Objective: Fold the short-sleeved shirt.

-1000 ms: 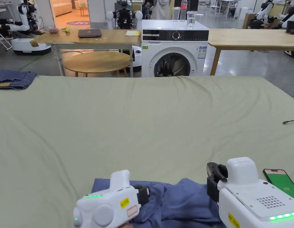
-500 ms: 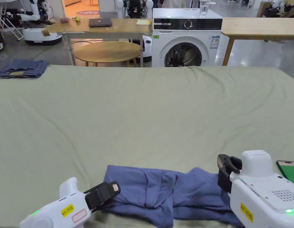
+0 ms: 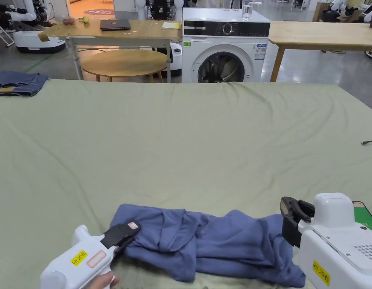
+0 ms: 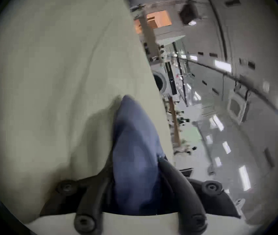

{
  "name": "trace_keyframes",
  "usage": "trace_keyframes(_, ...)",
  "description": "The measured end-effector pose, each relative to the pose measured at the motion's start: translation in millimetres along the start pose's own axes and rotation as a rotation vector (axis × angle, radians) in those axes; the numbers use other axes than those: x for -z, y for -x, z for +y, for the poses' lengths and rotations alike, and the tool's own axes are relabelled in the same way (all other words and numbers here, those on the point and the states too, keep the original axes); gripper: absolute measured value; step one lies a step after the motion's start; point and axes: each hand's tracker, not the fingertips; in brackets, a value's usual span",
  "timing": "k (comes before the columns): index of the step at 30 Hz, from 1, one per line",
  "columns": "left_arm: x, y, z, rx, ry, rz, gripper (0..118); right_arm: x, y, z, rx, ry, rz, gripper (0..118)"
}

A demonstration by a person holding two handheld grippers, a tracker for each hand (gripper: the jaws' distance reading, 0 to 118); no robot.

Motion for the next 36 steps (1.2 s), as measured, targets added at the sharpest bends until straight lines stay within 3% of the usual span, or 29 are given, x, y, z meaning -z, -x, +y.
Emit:
trace_keyframes(4, -40.5, -18.0, 48.0, 0.154, -0.139, 0.027, 10, 1.8, -1.1, -0.2, 0.008, 0.0, -0.002, 0)
trace_keyframes(7, -57.8, -44.8, 67.3, 0.519, -0.146, 0.161, 10, 5.7, 3.5, 0.2, 0.018, -0.002, 0.008, 0)
trace_keyframes(9, -60.6, -64.3, 63.8, 0.674, -0.125, 0.181, 10, 7.4, 7.4, -0.4, 0.013, -0.002, 0.015, 0)
trace_keyframes(15, -11.1, -142.1, -28.6, 1.133, 0.015, 0.152, 10, 8.7, 14.4, -2.9, -0.002, 0.011, 0.027, 0)
trace_keyframes(21, 55.0, -143.4, -144.4, 1.578, 0.212, 0.33, 10, -3.5, 3.9, -7.3, -0.043, 0.012, -0.011, 0)
trace_keyframes(24, 64.7, -131.4, -151.6, 1.553, 0.261, 0.327, 10, -6.4, -5.2, -10.0, -0.061, 0.021, -0.031, 0)
trace_keyframes(25, 60.8, -134.1, -144.0, 1.463, 0.298, 0.273, 18, -6.4, -8.0, -9.5, -0.058, 0.025, -0.033, 0)
trace_keyframes(26, 55.5, -139.7, -136.8, 1.369, 0.337, 0.205, 37, -6.3, -9.7, -8.5, -0.054, 0.027, -0.036, 0)
trace_keyframes(27, 47.6, -148.9, -132.4, 1.317, 0.359, 0.179, 72, -6.9, -10.5, -7.4, -0.049, 0.027, -0.037, 0)
trace_keyframes(28, 34.1, -164.4, -124.3, 1.345, 0.31, 0.155, 93, -6.7, -10.8, -5.9, -0.043, 0.023, -0.036, 0)
trace_keyframes(29, 17.5, -177.2, -119.4, 1.349, 0.248, 0.116, 98, -6.0, -10.3, -4.3, -0.039, 0.022, -0.035, 0)
trace_keyframes(32, -21.7, -199.5, -90.8, 1.232, 0.167, -0.039, 98, -4.4, -6.4, -0.5, -0.035, 0.02, -0.027, 0)
trace_keyframes(36, -15.8, -177.9, -46.6, 0.955, 0.207, -0.011, 96, -0.6, 2.8, 0.5, -0.046, 0.043, 0.007, 0)
